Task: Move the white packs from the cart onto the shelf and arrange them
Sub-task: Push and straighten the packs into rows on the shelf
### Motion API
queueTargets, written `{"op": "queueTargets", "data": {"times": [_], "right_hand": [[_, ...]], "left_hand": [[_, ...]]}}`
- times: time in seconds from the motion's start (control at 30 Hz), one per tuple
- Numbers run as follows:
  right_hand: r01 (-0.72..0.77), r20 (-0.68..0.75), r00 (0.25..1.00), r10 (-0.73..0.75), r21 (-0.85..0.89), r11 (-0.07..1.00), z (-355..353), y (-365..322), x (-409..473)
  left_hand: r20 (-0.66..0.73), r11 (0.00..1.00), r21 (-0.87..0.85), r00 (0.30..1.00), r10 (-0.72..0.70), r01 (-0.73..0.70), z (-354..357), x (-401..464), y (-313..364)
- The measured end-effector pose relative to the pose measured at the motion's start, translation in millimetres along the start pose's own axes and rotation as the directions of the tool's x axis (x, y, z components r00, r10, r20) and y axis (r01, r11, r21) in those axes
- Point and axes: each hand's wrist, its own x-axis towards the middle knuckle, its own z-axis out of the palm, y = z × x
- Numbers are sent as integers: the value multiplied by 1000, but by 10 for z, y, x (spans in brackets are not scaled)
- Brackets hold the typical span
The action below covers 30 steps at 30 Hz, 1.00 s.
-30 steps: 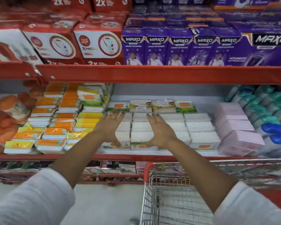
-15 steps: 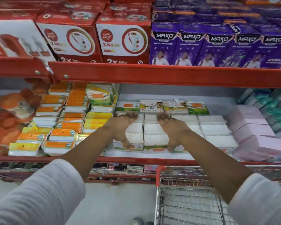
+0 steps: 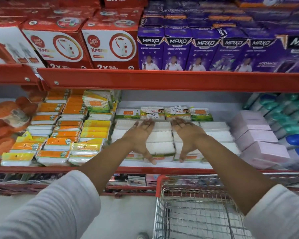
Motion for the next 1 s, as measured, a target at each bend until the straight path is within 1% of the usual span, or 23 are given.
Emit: {"op": "queueTargets", "data": {"times": [0.1, 0.2, 0.3, 0.43, 0.53, 0.6, 0.67, 0.73, 0.8, 0.87, 0.93, 1.0], "right_hand": [[-82, 29, 996, 85, -78, 994, 37, 236, -119], [-118, 28, 992, 120, -75, 990, 110, 300, -161], [-107, -16, 994, 106, -88, 990, 149, 309, -157], [-72, -59, 996, 67, -99, 992, 166, 388, -161], [-64, -69, 996, 59, -79, 995, 181, 392, -156], [-57, -90, 995, 52, -50, 997, 207, 399, -171], [-39, -103, 994, 38, -8, 999, 230, 447, -209], [-27, -83, 996, 29, 32, 999, 222, 546, -270], [-42, -45, 998, 44, 43, 998, 196, 704, -356], [-84, 7, 996, 84, 19, 996, 203, 880, -446], [-144, 46, 989, 144, -9, 990, 257, 1033, -510], [-177, 42, 983, 180, -59, 982, 334, 1110, -523]], "left_hand": [[-17, 998, 54, 1000, 25, -24, -30, 127, 229], [-38, 999, 52, 999, -4, 6, -48, 173, 352], [-24, 996, 82, 1000, -12, 14, -78, 157, 374], [-2, 973, 229, 1000, 22, -21, -173, 158, 417], [-5, 956, 292, 1000, 8, -6, -183, 167, 476], [-19, 962, 273, 999, -26, 30, -151, 181, 540], [-68, 978, 194, 996, -61, 73, -132, 206, 639], [-116, 989, 126, 992, -57, 71, -134, 258, 777], [-133, 992, 113, 991, -34, 49, -160, 341, 948], [-115, 992, 122, 993, -31, 45, -174, 451, 1093], [-68, 990, 127, 996, -49, 57, -159, 558, 1192], [-35, 990, 118, 997, -71, 74, -149, 614, 1242]]}}
